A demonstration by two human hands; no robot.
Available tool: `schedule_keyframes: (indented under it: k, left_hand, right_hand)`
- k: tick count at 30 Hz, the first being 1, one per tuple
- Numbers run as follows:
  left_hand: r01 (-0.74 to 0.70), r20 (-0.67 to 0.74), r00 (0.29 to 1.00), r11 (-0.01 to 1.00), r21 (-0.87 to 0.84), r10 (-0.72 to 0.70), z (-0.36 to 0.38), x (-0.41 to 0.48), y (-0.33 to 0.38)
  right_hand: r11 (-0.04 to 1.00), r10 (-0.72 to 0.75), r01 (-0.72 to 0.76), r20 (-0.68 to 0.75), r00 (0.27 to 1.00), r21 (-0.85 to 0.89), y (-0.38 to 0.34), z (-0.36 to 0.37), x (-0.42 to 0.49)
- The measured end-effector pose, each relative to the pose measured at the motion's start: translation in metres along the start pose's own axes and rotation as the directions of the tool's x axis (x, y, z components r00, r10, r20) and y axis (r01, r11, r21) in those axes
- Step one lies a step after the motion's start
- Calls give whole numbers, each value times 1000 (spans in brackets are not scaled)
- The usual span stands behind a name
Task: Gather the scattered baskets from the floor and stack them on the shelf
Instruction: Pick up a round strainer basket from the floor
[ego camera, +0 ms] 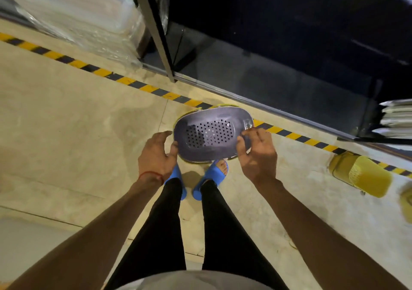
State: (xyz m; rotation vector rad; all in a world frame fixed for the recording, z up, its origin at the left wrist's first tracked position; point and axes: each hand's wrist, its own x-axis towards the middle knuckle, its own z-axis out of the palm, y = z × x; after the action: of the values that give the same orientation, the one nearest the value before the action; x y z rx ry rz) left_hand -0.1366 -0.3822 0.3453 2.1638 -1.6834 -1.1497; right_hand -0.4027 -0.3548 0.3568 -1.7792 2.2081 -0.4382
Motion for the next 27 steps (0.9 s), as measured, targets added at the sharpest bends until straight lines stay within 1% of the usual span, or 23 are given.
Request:
schedule_keyframes:
  k: [1,2,4,6,9,12,14,16,18,21,24,27]
  left_hand:
    - [-49,1,999,998,50,49,-16,-9,4]
    - [-96,-10,995,990,102,98,-31,-17,5]
    - [-178,-45,981,964,198,191,-60,-35,6]
    - [-226,-87,962,935,273,258,-87,-53,4]
    - [-215,-164,947,924,317,276,-119,-78,-3]
    - [-176,-244,932,925,337,266,-142,-105,-11]
    - [-126,-300,923,927,352,239,-155,-118,-16]
    - [-60,-342,919,925,376,199,-170,-129,-22]
    - [18,-385,911,920,391,146,-183,-142,-28]
    - [144,-485,873,923,356,51,-197,-166,-37]
    - [247,-539,842,908,339,-28,-209,-185,-48]
    - [338,-559,821,888,311,-117,-218,-201,-67]
  right_hand:
    - [998,-61,61,-8,998,-17,-11,-10,-5]
    - [995,-93,93,24,995,-21,-25,-21,-8]
    - [994,-97,104,149,984,-39,-53,-45,-14]
    - [989,-105,124,207,973,-80,-79,-66,-16]
    - [977,-151,182,238,959,-113,-114,-89,-14]
    - [940,-266,318,320,910,-123,-143,-99,-11]
    - [903,-353,418,379,856,-103,-162,-102,-6]
    - [845,-469,530,379,797,-69,-180,-102,0]
    - [777,-594,629,356,722,22,-195,-98,7]
    - [690,-694,714,395,602,123,-222,-91,16]
    - [526,-815,845,341,468,98,-254,-84,18]
    - [387,-898,916,267,349,106,-288,-73,13]
